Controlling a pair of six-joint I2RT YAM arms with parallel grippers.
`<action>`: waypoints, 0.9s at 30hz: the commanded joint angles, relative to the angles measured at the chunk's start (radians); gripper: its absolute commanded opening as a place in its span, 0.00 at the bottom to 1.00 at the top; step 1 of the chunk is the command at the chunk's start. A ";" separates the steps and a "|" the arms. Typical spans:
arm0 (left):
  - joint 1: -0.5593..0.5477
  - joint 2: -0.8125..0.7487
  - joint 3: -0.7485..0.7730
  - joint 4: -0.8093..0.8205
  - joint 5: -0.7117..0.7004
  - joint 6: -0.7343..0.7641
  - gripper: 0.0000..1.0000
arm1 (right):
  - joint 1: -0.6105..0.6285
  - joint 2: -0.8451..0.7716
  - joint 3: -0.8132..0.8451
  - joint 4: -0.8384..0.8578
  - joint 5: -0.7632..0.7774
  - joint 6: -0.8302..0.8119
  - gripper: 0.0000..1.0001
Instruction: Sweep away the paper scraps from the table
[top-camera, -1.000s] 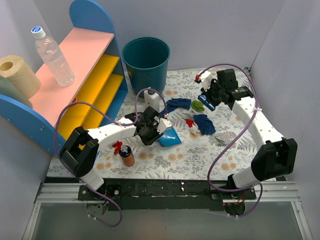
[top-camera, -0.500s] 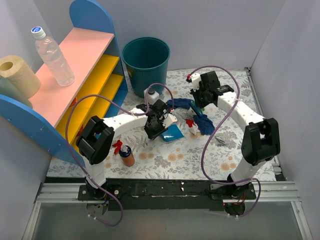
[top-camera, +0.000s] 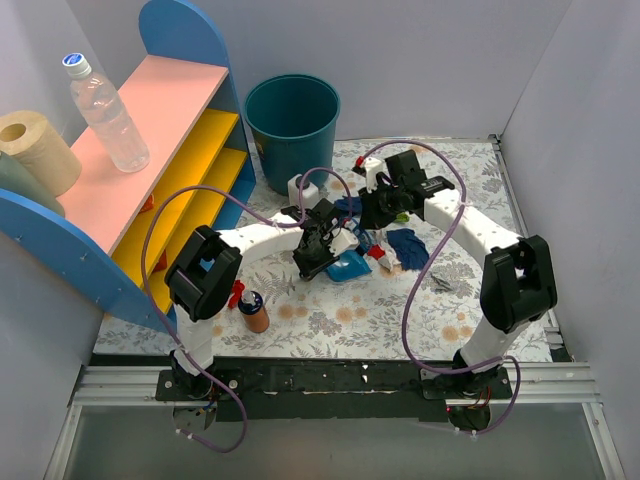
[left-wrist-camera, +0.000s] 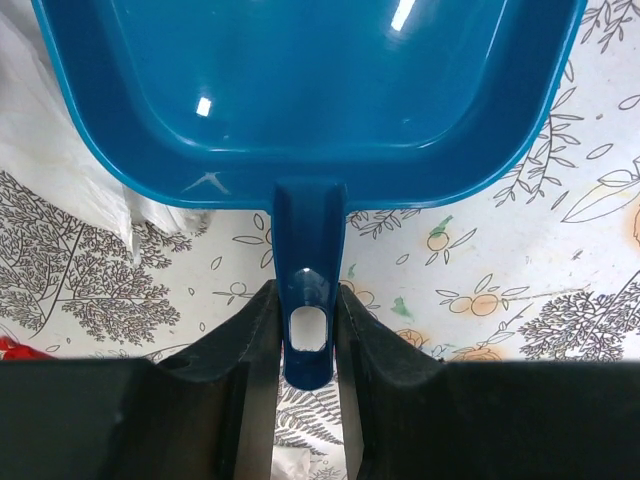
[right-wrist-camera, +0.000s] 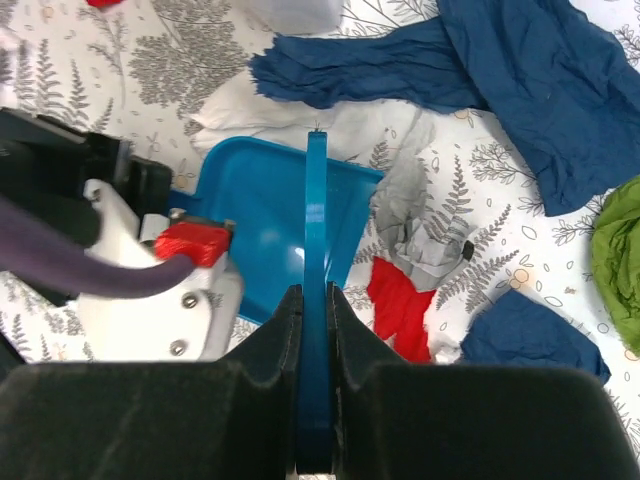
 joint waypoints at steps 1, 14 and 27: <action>-0.003 -0.020 0.031 0.024 0.019 0.009 0.00 | -0.022 -0.096 0.011 -0.003 -0.086 0.021 0.01; -0.002 -0.117 0.017 -0.100 -0.003 -0.040 0.00 | -0.032 -0.127 -0.017 0.101 0.249 -0.143 0.01; -0.002 -0.129 -0.076 0.045 -0.023 -0.046 0.21 | -0.009 0.061 0.060 0.110 0.302 -0.163 0.01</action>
